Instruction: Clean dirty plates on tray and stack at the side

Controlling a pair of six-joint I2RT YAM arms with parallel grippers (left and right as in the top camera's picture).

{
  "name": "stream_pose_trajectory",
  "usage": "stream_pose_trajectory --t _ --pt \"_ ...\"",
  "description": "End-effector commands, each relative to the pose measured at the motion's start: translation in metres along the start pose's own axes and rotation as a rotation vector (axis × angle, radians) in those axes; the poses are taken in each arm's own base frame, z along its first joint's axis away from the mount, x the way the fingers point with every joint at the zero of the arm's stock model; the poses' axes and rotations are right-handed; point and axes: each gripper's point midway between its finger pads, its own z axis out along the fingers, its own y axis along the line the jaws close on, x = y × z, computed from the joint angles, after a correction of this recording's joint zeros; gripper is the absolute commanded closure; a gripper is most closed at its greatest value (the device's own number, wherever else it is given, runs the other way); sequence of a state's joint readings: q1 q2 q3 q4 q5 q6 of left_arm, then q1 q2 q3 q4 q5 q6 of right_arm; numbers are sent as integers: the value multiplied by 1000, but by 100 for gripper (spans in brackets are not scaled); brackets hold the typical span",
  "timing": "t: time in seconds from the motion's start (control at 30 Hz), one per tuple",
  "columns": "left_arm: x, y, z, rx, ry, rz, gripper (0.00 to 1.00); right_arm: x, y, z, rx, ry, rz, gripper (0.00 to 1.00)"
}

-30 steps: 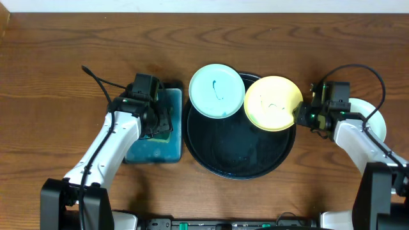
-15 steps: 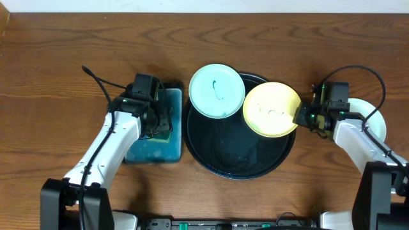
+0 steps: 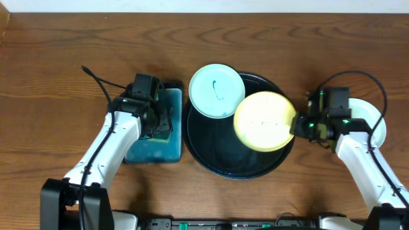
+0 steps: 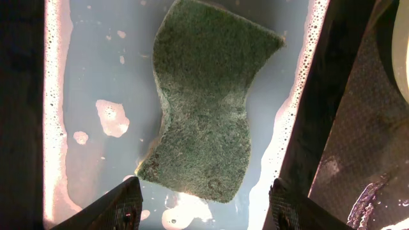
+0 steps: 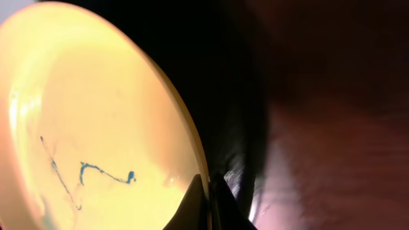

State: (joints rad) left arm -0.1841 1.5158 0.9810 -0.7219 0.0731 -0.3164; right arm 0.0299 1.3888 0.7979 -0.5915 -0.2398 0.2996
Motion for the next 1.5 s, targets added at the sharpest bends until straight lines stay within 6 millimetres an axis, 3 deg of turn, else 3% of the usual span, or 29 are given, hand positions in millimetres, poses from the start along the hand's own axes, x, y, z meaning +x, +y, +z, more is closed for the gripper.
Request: stream_pose_trajectory --t 0.0,0.37,0.7,1.47 --pt "4 3 3 -8 14 -4 35 20 23 7 -47 70 -68 99" --pt "5 4 8 -14 28 -4 35 48 47 28 -59 166 -170 99" --pt "8 5 15 -24 51 -4 35 63 33 52 16 245 -133 99" --pt "-18 -3 26 0 -38 -2 35 61 33 56 13 240 -134 99"
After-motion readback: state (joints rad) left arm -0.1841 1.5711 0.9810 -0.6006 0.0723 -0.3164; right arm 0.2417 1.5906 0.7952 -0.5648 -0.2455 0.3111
